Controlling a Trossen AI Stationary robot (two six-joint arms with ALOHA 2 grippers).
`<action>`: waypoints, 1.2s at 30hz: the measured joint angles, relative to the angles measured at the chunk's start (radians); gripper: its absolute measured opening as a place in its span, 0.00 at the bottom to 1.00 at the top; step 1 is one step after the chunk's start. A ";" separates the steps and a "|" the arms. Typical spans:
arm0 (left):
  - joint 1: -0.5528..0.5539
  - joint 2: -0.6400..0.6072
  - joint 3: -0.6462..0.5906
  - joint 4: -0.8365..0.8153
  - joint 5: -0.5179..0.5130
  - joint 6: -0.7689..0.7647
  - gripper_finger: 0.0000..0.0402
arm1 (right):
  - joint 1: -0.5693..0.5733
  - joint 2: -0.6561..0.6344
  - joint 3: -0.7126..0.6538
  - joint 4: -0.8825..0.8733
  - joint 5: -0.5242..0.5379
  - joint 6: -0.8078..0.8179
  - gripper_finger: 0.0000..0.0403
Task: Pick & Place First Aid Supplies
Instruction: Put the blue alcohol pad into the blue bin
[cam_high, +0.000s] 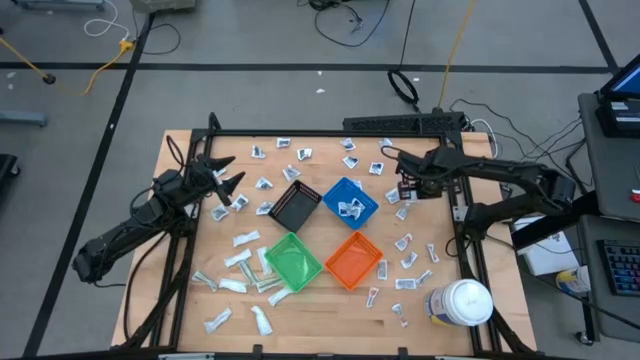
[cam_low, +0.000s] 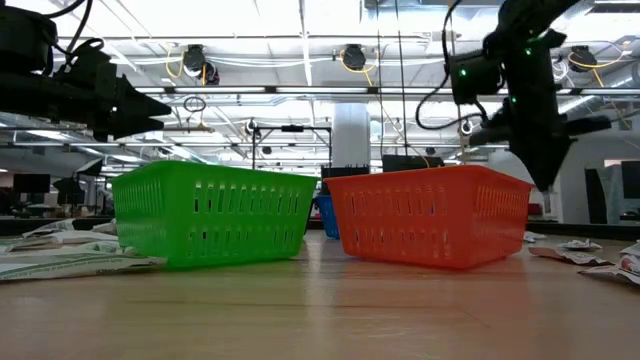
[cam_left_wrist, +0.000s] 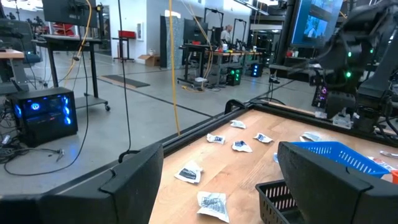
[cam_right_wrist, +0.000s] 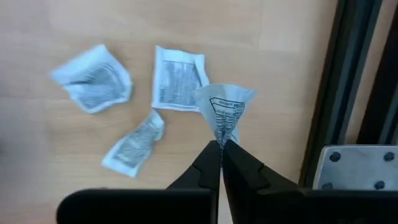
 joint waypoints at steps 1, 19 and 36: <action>0.000 0.000 0.000 0.000 0.000 0.000 0.81 | -0.004 0.000 0.019 -0.016 0.000 -0.009 0.01; 0.000 0.000 0.000 0.000 0.000 0.000 0.81 | -0.007 0.083 0.178 -0.039 -0.001 -0.079 0.01; 0.000 0.000 0.000 0.000 0.000 0.000 0.81 | 0.118 0.443 0.576 0.009 -0.076 -0.341 0.01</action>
